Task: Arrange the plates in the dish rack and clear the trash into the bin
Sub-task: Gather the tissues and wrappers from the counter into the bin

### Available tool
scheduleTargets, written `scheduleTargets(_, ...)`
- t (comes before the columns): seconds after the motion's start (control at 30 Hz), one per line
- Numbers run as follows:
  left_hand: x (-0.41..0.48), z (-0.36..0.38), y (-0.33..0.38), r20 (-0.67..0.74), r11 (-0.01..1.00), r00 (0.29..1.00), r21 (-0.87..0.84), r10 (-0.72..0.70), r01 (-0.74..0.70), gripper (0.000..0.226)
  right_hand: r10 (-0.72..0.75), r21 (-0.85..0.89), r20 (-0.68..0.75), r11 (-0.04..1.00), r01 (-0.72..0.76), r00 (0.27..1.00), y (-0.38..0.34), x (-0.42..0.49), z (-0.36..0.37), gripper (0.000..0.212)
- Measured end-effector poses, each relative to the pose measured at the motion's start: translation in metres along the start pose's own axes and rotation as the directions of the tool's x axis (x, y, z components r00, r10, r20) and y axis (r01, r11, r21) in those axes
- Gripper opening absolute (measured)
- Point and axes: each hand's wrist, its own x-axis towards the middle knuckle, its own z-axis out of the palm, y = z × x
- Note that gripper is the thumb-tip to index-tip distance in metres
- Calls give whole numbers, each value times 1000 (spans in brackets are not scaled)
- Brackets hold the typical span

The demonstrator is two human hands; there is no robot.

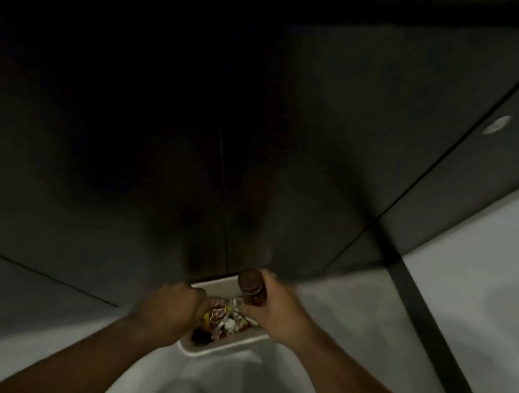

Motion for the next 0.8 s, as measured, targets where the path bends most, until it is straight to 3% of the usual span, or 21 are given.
scheduleTargets(0.2, 37, 86, -23, -59, 998, 997, -35, -47, 45, 44, 27, -330, 187, 943, 37, 982, 84, 81, 63, 65)
scheduleTargets(0.3, 54, 110, -26, -43, 998, 998, -46, -48, 46, 43, 48, -423, 243, 904, 62, 969, 106, 108, 79, 72)
scheduleTargets(0.37, 63, 121, -23, -33, 999, 999, -40, -35, 34, 39, 56, -462, 253, 884, 70, 966, 111, 117, 83, 65)
scheduleTargets(0.57, 94, 134, -4, 37, 996, 998, -77, 54, -51, 34, 38, -372, 158, 928, 24, 987, 99, 100, 55, 31)
scheduleTargets(0.7, 124, 157, 4, 60, 995, 998, -104, -1, 8, 37, -38, -299, 94, 952, 64, 995, 83, 79, 29, 29)
scheduleTargets(0.8, 136, 180, 0, 238, 956, 971, -290, 29, 42, 42, -78, -317, 90, 943, 103, 993, 76, 69, 17, 32)
